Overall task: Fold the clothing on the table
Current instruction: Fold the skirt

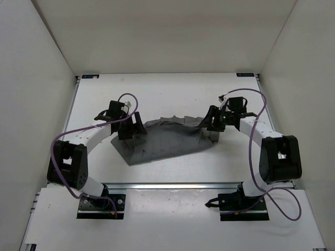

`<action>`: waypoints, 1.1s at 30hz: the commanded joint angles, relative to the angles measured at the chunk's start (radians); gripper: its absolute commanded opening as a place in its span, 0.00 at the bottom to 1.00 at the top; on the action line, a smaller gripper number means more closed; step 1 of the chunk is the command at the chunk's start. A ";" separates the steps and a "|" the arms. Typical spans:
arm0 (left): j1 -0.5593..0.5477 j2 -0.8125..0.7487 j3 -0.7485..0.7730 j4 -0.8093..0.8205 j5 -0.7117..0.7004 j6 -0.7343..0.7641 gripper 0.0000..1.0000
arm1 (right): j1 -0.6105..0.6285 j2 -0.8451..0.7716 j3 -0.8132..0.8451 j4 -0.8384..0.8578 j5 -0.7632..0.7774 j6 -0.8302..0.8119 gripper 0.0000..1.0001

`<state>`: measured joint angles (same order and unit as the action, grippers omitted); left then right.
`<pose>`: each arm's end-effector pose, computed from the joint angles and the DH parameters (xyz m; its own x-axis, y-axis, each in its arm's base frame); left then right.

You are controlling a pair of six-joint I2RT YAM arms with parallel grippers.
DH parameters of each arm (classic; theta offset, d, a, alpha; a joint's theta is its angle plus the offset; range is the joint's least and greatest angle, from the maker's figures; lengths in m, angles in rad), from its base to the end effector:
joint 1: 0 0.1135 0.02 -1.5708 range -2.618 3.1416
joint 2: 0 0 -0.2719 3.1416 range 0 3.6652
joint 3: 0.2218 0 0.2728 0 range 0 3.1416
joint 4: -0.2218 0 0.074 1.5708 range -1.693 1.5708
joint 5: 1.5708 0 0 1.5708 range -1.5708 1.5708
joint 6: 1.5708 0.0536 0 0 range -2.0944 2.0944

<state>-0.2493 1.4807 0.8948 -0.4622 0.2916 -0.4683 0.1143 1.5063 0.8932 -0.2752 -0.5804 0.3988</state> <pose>0.2995 -0.0922 0.1785 -0.9187 -0.2122 -0.3330 -0.0440 0.8931 -0.4476 0.3241 0.0668 0.1886 -0.8809 0.2257 -0.4160 -0.1052 0.7636 0.6371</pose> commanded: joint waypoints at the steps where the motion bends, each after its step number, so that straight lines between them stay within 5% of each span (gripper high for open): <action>1: 0.022 0.009 0.068 0.040 -0.011 0.029 0.98 | -0.008 0.038 0.097 0.048 0.014 -0.061 0.57; 5: 0.057 -0.020 0.110 0.051 -0.032 0.034 0.98 | -0.007 -0.024 0.125 0.102 0.057 -0.052 0.82; 12: -0.031 -0.146 0.050 0.075 -0.091 0.040 0.88 | -0.018 -0.061 0.089 -0.013 0.174 -0.170 0.89; 13: -0.039 -0.160 0.014 0.073 -0.088 0.037 0.80 | -0.036 -0.063 0.076 -0.037 0.178 -0.170 0.89; 18: -0.110 -0.203 -0.112 0.059 -0.158 -0.007 0.01 | -0.065 -0.047 0.007 -0.077 0.230 -0.173 0.89; 33: -0.099 -0.203 -0.220 0.048 -0.235 -0.052 0.00 | 0.033 0.135 0.044 0.005 0.169 -0.250 0.98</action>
<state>-0.3534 1.3022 0.6975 -0.4343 0.0669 -0.5102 0.1162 1.6180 0.8982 -0.3084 -0.4046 0.2005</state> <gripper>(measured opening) 0.026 0.978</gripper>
